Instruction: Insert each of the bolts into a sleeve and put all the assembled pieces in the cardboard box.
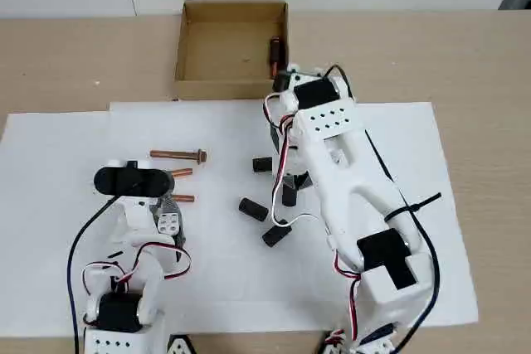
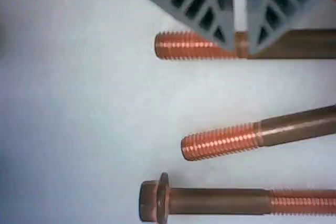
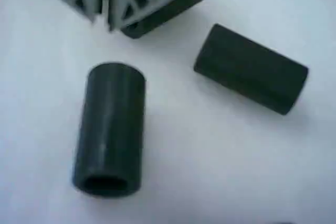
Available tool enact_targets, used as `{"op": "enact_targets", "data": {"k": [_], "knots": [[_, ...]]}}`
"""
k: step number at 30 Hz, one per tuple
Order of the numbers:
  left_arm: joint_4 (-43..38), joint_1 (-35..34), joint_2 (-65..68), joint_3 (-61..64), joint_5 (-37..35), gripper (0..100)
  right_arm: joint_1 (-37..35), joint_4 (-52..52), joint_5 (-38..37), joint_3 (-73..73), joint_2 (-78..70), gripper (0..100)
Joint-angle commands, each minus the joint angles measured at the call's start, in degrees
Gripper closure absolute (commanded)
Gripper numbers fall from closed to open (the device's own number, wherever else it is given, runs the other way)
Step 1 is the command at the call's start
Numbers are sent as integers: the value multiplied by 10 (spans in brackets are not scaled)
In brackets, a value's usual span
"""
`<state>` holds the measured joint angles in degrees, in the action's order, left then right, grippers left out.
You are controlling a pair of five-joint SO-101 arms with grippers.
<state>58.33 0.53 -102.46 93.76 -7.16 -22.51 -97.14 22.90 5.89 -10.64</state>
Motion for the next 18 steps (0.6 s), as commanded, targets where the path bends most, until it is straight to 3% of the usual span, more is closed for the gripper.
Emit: {"op": "enact_targets", "data": {"k": [1, 18], "knots": [[-1, -4, -4, -2, 1, 994, -6, 24, 4, -17, 23, 990], [-1, -4, -4, -2, 1, 994, -20, 58, -8, -27, -41, 989]]}}
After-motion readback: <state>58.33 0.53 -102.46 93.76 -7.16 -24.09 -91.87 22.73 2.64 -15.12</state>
